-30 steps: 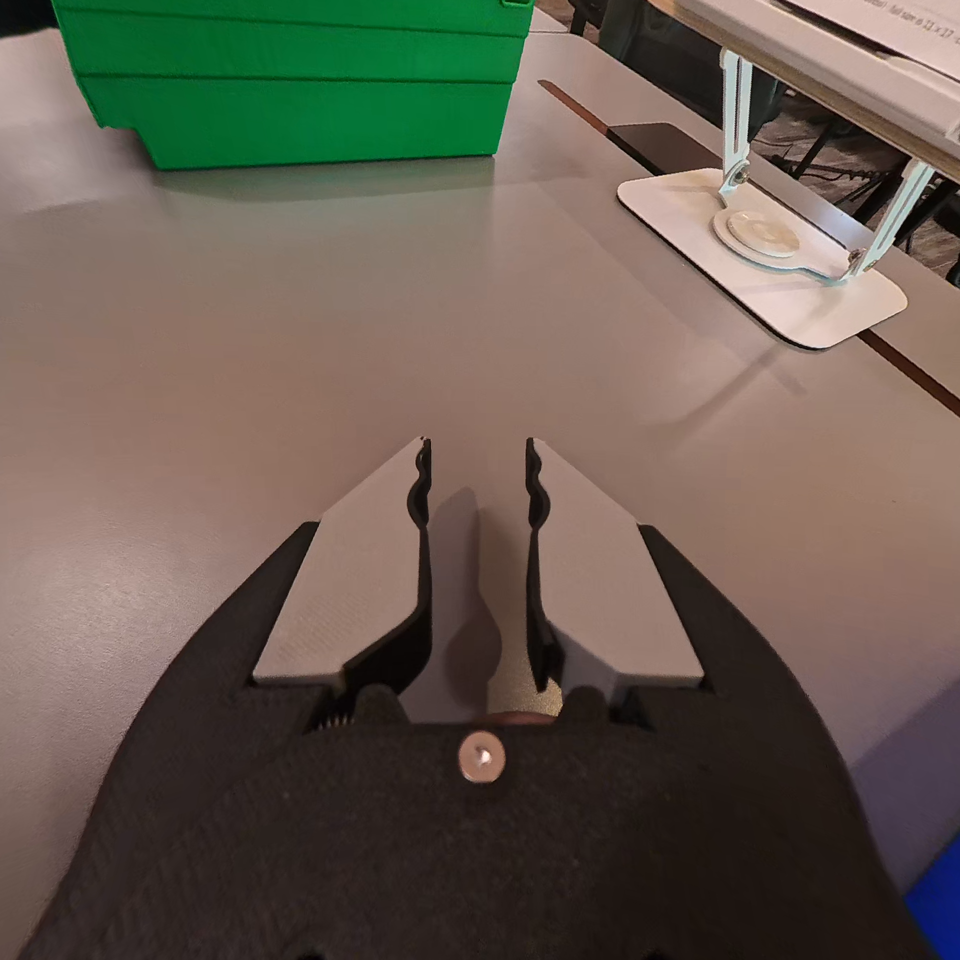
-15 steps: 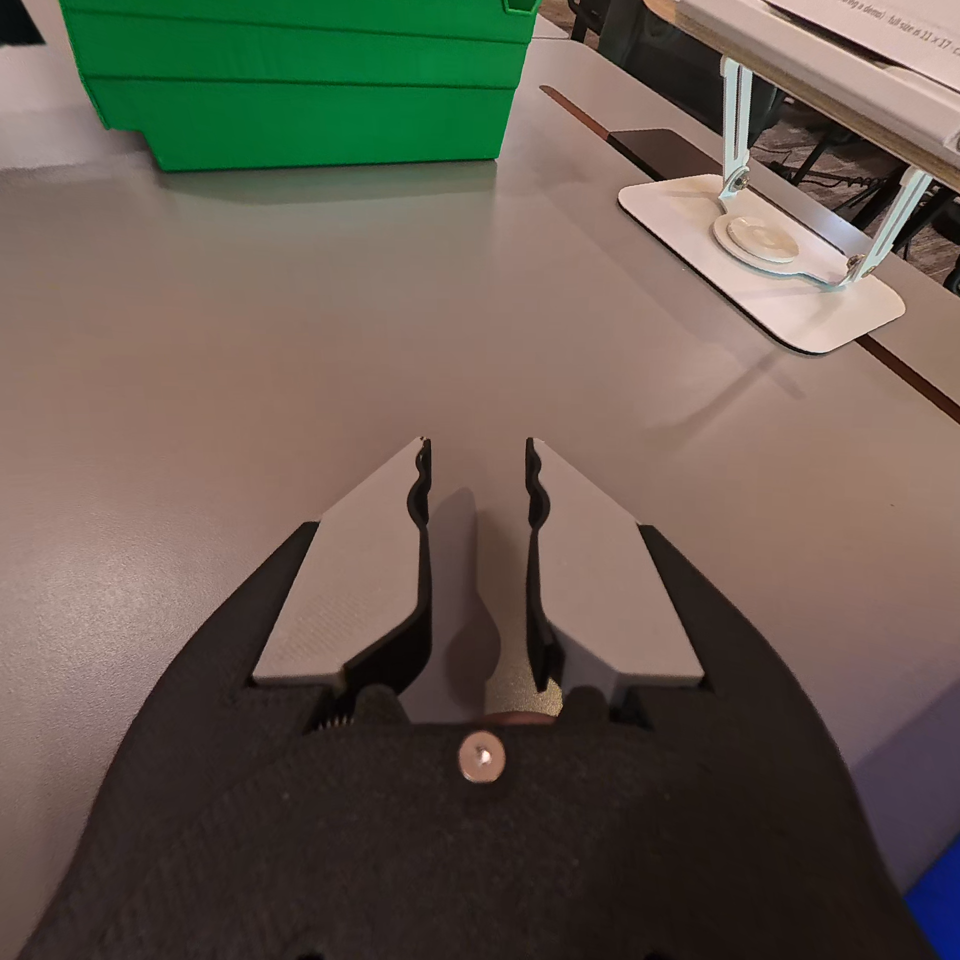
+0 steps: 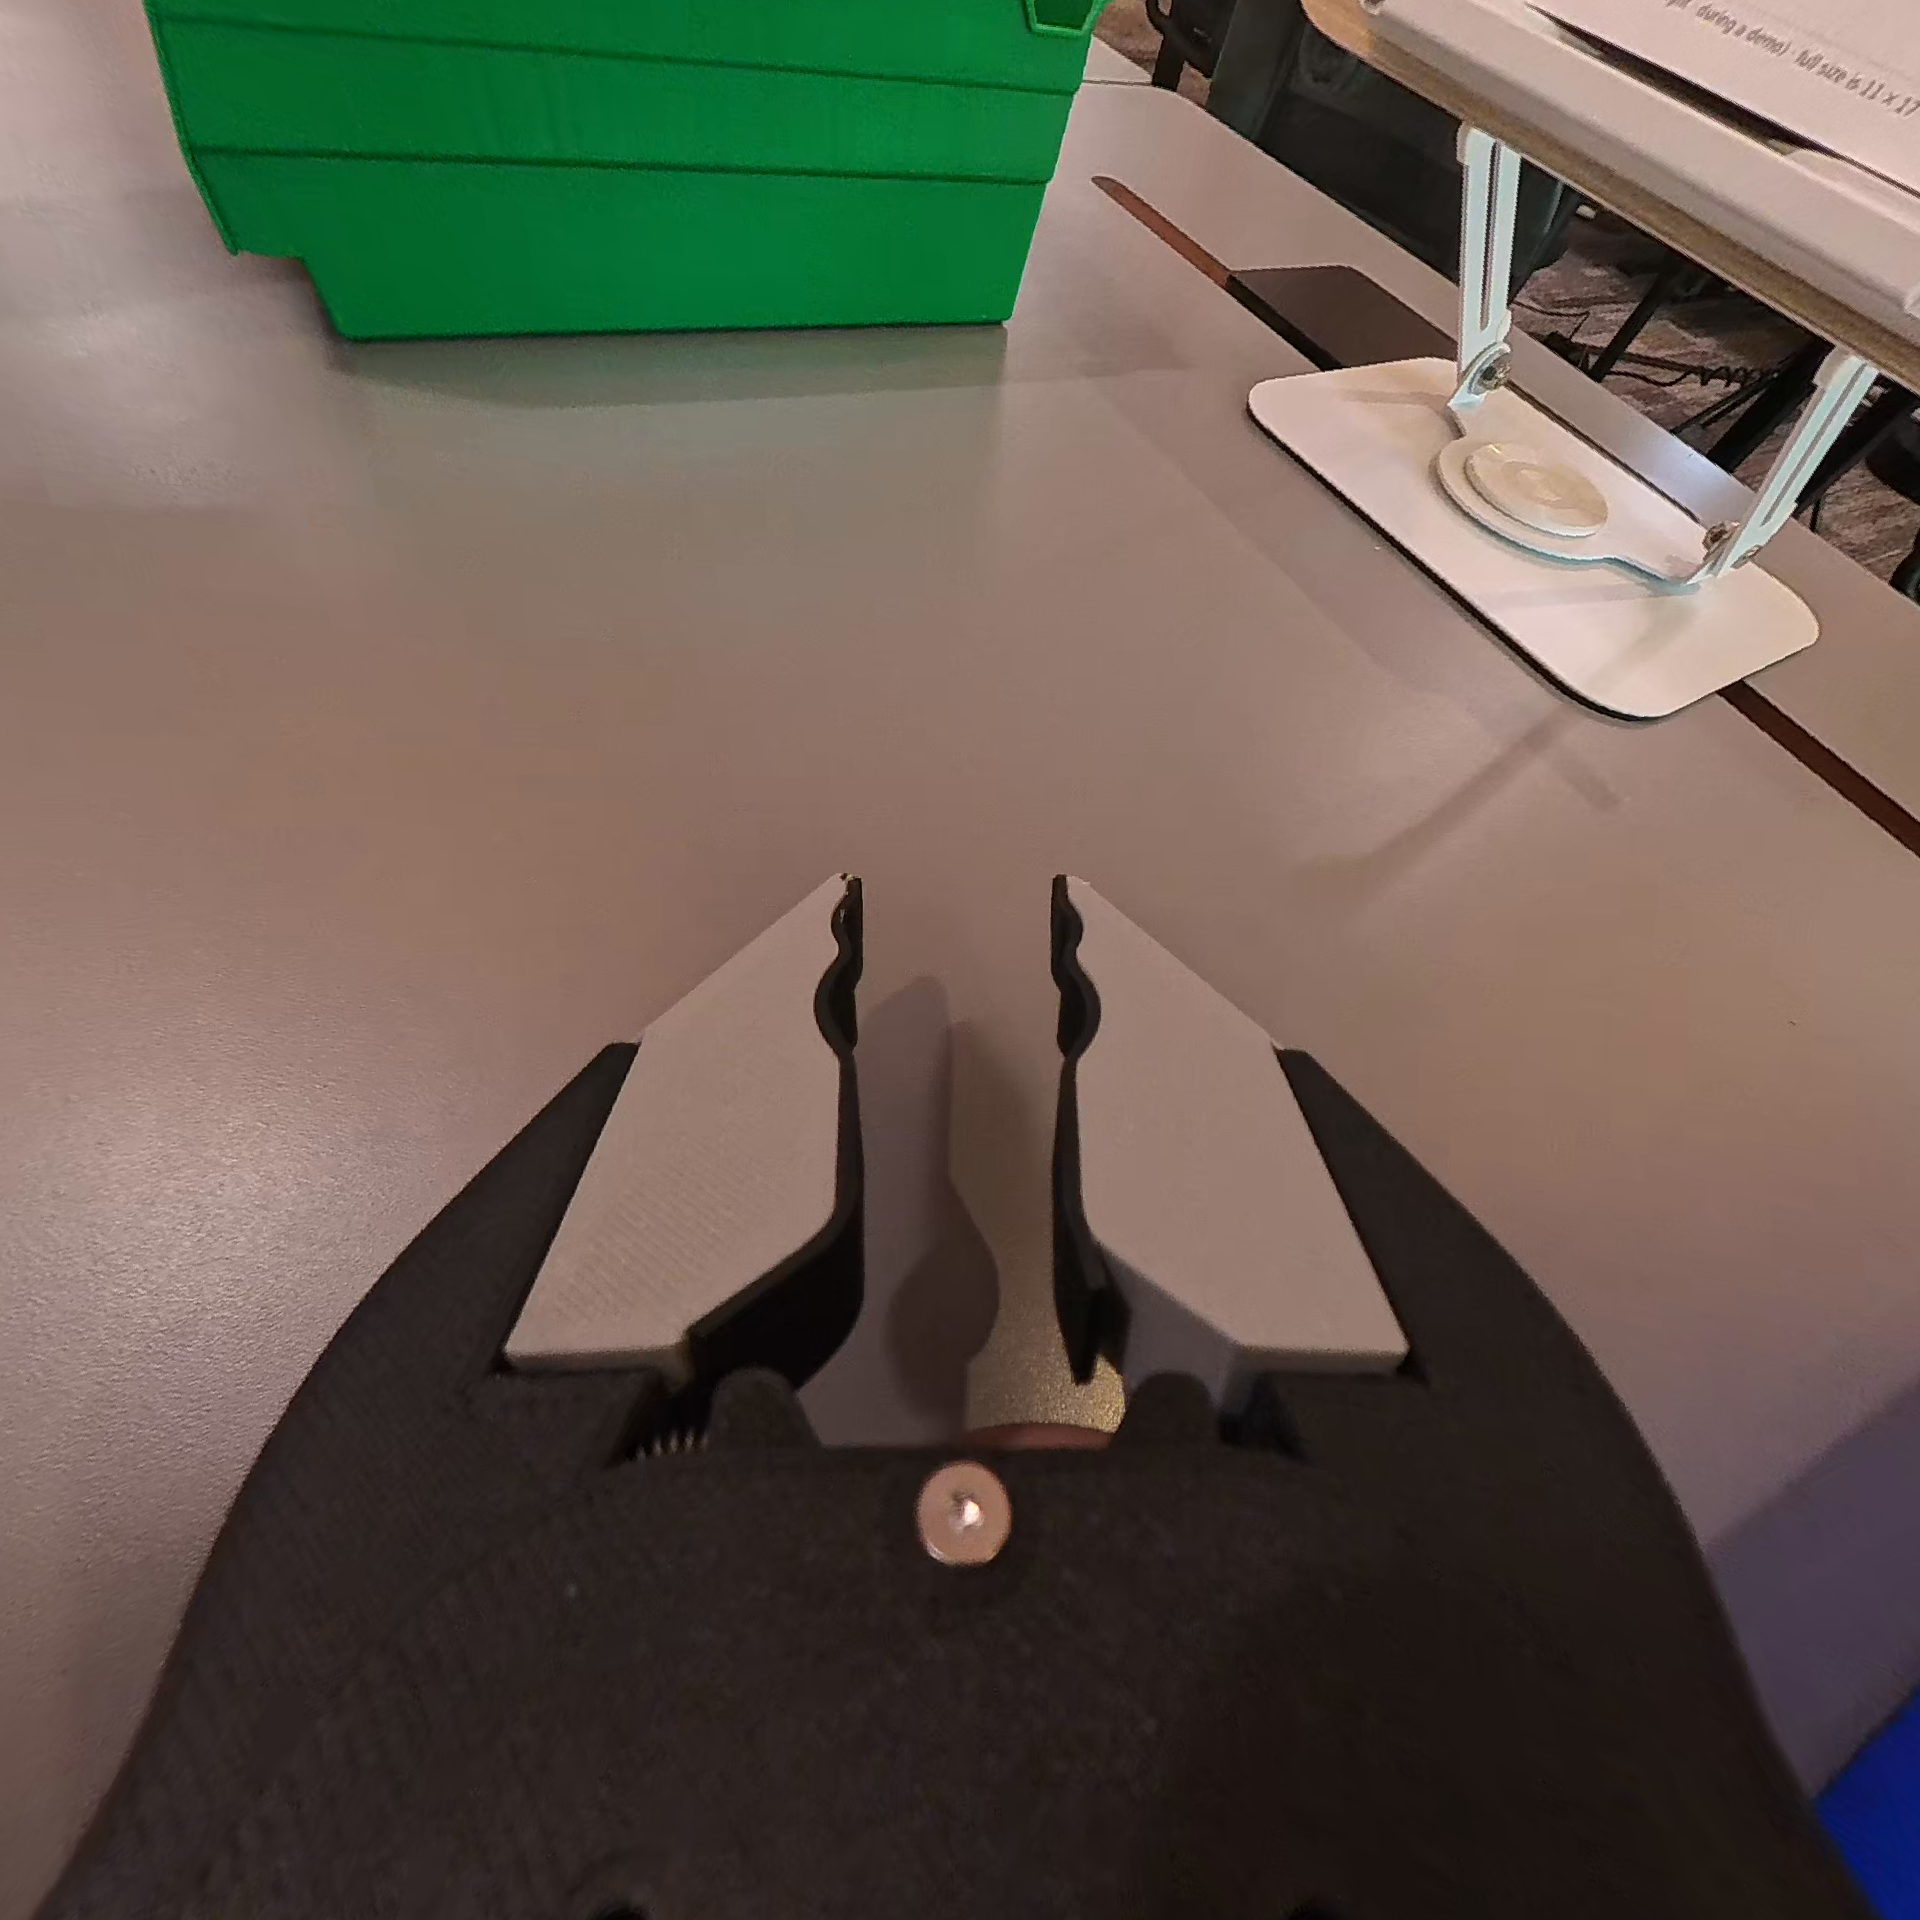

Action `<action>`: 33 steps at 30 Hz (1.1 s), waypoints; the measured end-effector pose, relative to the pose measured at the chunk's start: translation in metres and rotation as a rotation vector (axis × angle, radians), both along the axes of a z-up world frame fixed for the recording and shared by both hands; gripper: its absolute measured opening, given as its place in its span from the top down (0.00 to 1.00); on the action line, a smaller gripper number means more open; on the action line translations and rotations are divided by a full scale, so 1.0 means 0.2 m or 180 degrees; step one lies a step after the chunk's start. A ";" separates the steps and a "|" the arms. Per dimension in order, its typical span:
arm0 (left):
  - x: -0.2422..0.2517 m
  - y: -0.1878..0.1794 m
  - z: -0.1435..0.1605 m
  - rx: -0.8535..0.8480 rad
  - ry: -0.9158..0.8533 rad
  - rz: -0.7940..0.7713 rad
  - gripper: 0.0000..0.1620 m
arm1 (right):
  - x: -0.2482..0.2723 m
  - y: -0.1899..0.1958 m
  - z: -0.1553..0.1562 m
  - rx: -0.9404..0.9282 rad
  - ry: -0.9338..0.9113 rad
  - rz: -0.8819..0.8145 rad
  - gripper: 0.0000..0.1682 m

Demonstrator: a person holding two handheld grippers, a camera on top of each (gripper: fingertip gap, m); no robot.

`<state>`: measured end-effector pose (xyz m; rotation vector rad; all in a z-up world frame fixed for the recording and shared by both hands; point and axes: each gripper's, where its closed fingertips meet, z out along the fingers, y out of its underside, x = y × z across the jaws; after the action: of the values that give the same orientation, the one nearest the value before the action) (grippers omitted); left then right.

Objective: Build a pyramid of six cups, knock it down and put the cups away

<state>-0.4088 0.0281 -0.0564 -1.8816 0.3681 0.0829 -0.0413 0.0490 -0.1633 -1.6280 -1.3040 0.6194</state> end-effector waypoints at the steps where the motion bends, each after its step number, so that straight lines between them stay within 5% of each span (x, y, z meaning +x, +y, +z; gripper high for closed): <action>1: 0.00 -0.02 0.03 0.0039 0.0074 -0.0010 0.47 | 0.00 0.00 0.00 -0.0001 0.0000 0.0002 0.80; 5: 0.08 -0.05 0.12 0.0096 0.0317 -0.0228 0.57 | 0.00 0.00 0.00 0.0004 -0.0008 0.0007 0.80; 20: 0.12 0.01 -0.03 -0.0656 0.0530 -0.0288 0.90 | -0.01 -0.02 0.00 0.0030 -0.0029 0.0058 0.81; 26: 0.14 0.01 -0.02 -0.0663 0.0442 -0.0348 0.87 | -0.01 -0.03 -0.01 0.0038 -0.0054 0.0085 0.81; 33: 0.16 0.00 -0.01 -0.0669 0.0410 -0.0434 0.97 | -0.01 -0.03 -0.01 0.0024 -0.0048 0.0082 0.81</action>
<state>-0.3763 0.0288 -0.0579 -2.0578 0.6124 0.0762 -0.0440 0.0434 -0.1648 -1.6149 -1.3388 0.6182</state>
